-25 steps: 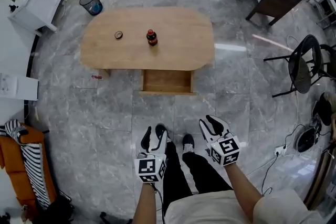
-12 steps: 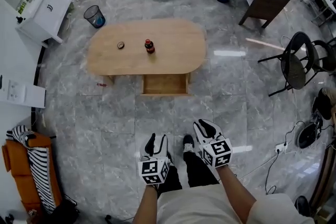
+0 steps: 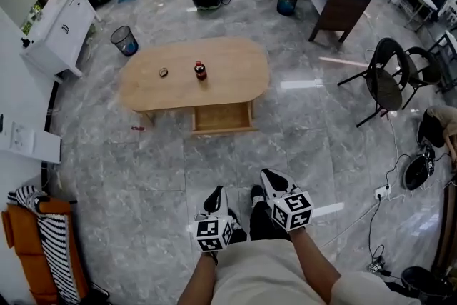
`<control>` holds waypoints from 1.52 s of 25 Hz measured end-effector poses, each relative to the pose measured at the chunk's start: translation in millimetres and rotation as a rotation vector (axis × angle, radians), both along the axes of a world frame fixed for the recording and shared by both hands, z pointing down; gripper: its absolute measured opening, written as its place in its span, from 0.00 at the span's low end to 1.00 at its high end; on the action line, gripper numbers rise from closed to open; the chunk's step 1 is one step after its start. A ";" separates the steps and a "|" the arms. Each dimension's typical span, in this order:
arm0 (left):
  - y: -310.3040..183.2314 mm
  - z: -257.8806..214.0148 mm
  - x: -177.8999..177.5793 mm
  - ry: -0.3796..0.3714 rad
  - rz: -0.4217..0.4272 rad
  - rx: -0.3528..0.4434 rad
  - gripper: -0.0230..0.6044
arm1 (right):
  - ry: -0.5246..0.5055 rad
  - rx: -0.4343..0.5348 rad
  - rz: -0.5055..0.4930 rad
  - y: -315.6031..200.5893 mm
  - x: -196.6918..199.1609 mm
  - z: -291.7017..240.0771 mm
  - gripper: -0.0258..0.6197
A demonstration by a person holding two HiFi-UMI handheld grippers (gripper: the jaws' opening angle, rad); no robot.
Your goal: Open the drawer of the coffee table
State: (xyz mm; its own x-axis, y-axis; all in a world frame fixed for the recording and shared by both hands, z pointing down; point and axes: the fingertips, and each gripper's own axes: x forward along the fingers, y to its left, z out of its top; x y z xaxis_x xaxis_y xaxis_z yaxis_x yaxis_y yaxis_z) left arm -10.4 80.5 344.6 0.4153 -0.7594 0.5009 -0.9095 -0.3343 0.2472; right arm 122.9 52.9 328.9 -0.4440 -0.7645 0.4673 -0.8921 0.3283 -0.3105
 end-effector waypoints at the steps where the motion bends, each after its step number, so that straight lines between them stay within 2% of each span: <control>1: 2.5 -1.4 -2.4 0.001 0.014 0.001 0.06 | 0.000 0.004 0.000 3.4 -4.7 -2.1 0.08; 3: 2.2 -7.6 -10.3 -0.001 0.022 0.014 0.05 | -0.003 0.006 0.000 10.6 -14.7 -4.9 0.07; 8: -3.3 -25.0 -22.1 0.009 -0.021 0.032 0.05 | 0.015 -0.011 0.005 28.8 -32.0 -6.4 0.06; 14: 3.6 -29.7 -23.3 0.011 0.011 0.034 0.05 | 0.049 -0.019 0.000 38.8 -51.6 -6.8 0.06; 17: 11.5 -28.6 -24.3 0.026 0.019 0.026 0.05 | 0.057 -0.027 0.005 45.6 -52.2 -3.5 0.06; 22: 18.9 -25.5 -28.1 -0.007 0.025 0.016 0.05 | 0.056 -0.038 0.016 50.8 -50.9 -2.4 0.06; 26: 24.7 -24.5 -27.8 -0.003 0.025 0.013 0.05 | 0.059 -0.049 0.007 56.4 -51.9 -0.1 0.06; 38: 28.1 -25.1 -29.9 -0.005 0.017 0.005 0.05 | 0.081 -0.036 0.000 61.1 -50.2 -3.6 0.06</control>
